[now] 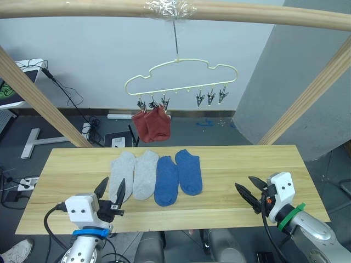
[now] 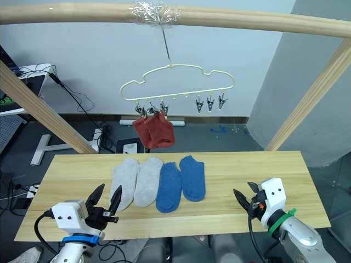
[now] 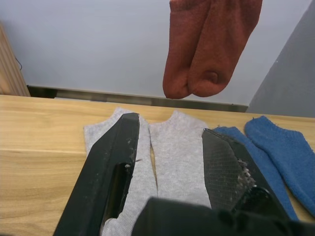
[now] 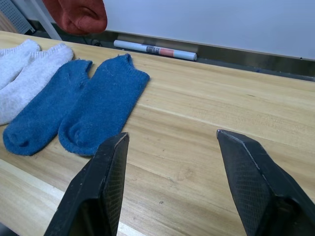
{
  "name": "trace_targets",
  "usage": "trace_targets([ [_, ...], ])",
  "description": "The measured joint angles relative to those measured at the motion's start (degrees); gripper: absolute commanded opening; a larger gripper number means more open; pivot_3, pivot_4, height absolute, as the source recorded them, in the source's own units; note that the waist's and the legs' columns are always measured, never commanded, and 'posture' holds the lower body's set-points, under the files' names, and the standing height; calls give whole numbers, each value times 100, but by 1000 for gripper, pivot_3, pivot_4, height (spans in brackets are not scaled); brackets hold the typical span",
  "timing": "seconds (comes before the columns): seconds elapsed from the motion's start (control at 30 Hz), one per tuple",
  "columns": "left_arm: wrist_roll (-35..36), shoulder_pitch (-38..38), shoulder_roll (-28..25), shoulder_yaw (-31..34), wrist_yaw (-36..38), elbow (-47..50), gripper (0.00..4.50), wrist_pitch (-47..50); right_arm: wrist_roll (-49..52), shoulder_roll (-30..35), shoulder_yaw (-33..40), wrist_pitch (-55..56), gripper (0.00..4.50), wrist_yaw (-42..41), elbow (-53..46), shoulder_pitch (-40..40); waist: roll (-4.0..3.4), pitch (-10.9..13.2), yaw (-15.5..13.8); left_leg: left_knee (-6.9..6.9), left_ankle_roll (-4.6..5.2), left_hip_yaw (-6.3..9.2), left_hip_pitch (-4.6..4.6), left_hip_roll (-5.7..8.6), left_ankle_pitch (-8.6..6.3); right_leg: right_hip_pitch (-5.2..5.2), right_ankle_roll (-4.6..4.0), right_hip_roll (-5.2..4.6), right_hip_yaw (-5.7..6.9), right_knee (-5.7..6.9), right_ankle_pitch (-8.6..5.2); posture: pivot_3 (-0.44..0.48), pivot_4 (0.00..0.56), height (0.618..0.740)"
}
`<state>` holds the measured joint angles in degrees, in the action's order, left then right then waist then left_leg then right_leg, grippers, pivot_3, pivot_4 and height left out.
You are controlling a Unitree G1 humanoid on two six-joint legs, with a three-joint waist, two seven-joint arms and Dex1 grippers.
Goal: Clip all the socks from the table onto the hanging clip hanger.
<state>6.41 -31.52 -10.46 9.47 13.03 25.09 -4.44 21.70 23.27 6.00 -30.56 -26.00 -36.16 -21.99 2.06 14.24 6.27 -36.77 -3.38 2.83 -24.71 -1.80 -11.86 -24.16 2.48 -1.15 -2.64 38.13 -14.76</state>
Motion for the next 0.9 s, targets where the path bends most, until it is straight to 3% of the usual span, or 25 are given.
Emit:
trace_targets([
  [0.2, -12, 0, -1, -1, 6, -116, 2322, -103, 46, 31, 0, -4, 2950, -12, -9, -46, 0, 0, 0, 0, 0, 0, 0, 0, 0, 0, 0, 0, 0, 0, 0, -180, 226, 740],
  [0.4, 44, 680, -19, -10, -46, 23, 2322, 352, 45, 38, -7, -5, 2950, -3, -17, 60, -1, -1, -2, -7, 1, 2, 0, 1, 1, 4, 6, 3, 0, 4, 5, -199, 234, 740],
  [0.67, 225, 1680, -481, -43, 149, 491, 2322, 1364, 263, 386, -50, -225, 2950, -134, -509, 695, -6, 14, 31, -8, 1, 1, 4, 0, 1, 6, 13, 11, -6, 9, 9, -238, 277, 740],
  [0.9, 458, 1988, -851, -31, 467, 648, 2322, 1821, 708, 481, -237, -806, 2950, 7, -1225, 1215, -18, 69, 32, -5, 1, 4, 5, -1, 1, 9, 13, 13, -7, 7, 8, -251, 314, 740],
])
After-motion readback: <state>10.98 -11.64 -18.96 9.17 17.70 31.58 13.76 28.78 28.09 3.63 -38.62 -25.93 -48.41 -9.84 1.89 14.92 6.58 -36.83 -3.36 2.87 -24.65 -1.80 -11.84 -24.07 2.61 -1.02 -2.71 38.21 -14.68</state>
